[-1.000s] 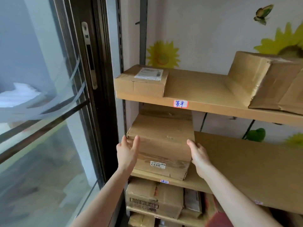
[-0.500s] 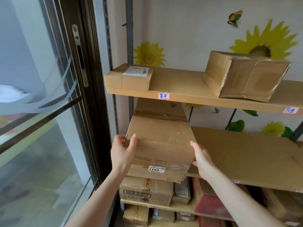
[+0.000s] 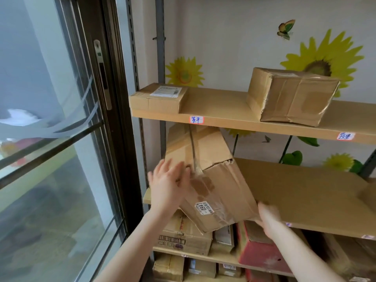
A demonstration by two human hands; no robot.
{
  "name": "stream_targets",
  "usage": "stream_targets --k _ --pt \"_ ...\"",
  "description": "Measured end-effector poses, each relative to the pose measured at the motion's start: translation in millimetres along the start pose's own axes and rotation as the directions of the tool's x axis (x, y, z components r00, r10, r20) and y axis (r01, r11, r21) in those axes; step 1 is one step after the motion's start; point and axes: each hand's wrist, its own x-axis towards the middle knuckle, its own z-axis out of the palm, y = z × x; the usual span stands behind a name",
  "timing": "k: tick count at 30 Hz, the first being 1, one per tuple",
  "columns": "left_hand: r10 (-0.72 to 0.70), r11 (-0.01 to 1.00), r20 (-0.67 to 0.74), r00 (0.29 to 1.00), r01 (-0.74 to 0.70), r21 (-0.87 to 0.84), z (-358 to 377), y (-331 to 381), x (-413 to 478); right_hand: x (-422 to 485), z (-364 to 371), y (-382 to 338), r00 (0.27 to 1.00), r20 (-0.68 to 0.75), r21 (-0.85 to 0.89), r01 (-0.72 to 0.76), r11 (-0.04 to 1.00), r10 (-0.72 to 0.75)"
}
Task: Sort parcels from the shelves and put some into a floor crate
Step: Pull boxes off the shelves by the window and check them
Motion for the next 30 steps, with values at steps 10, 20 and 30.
stream_targets --k 10,20,30 --pt "-0.35 0.718 0.259 0.9 0.435 -0.544 1.5 4.4 -6.2 -33.0 15.4 -58.0 0.849 0.373 0.005 0.401 0.916 -0.374" --pt "-0.243 0.659 0.095 0.965 0.236 -0.714 -5.5 32.3 -24.6 -22.6 -4.5 -33.4 0.845 0.442 0.354 0.144 0.924 -0.301" --pt "0.091 0.752 0.191 0.977 0.059 -0.657 9.6 45.2 -29.1 -12.5 -31.6 1.9 0.936 0.336 0.594 -0.123 0.795 -0.106"
